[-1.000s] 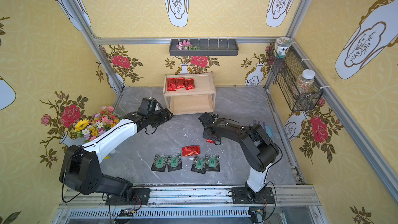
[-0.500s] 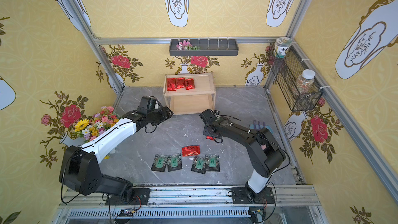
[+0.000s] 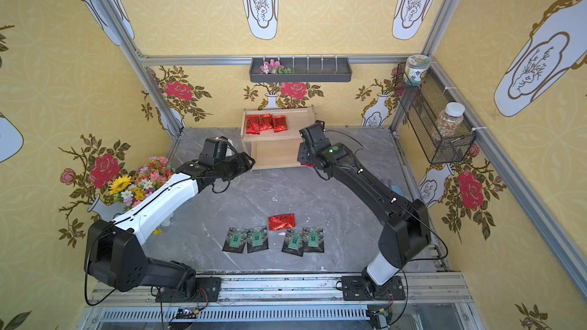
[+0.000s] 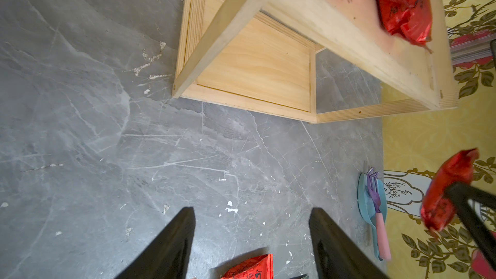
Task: Place the tea bags on the shelf by color
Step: Place the tea bag on the shelf.
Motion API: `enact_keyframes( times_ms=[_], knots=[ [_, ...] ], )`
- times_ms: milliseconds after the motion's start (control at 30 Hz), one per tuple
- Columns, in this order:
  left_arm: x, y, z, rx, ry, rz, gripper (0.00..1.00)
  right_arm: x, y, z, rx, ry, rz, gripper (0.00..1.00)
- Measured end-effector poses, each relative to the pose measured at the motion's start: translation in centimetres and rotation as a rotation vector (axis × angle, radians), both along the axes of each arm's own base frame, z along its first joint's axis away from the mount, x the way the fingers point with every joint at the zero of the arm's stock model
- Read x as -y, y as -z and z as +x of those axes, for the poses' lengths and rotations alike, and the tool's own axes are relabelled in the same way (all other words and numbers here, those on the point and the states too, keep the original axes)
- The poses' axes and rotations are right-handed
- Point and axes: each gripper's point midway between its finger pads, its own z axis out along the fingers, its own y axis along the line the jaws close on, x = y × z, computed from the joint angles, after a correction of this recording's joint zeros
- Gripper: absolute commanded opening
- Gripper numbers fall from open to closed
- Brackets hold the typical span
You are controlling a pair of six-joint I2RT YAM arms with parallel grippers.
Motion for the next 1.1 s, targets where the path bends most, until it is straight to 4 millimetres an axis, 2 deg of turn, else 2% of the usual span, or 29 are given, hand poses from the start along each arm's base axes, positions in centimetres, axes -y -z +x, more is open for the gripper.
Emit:
enact_keyframes(
  times_ms=[233, 333, 467, 533, 800, 967, 1100],
  knots=[
    [0.1, -0.1, 0.2, 0.001, 0.001, 0.0, 0.73, -2.3, -3.2, 7.0, 0.12, -0.056, -0.002, 0.59],
    [0.2, -0.2, 0.5, 0.003, 0.002, 0.001, 0.73, -3.4, -3.7, 9.4, 0.157, -0.085, 0.002, 0.59],
    [0.1, -0.5, 0.8, 0.004, 0.002, 0.006, 0.74, -4.7, -3.2, 11.4, 0.17, -0.122, 0.001, 0.59],
    [0.1, -0.6, 0.8, 0.006, 0.002, 0.006, 0.74, -5.0, -2.7, 12.0, 0.164, -0.131, 0.005, 0.59],
    [0.1, -0.2, 1.3, -0.004, 0.001, 0.015, 0.74, -3.8, -0.8, 13.6, 0.135, -0.126, -0.005, 0.6],
    [0.2, 0.0, 1.6, -0.008, 0.002, 0.017, 0.74, -4.5, -1.9, 14.2, 0.161, -0.145, 0.025, 0.61],
    [0.2, -0.1, 1.7, -0.007, 0.001, 0.016, 0.74, -4.8, -1.4, 14.5, 0.156, -0.154, 0.032, 0.61]
  ],
)
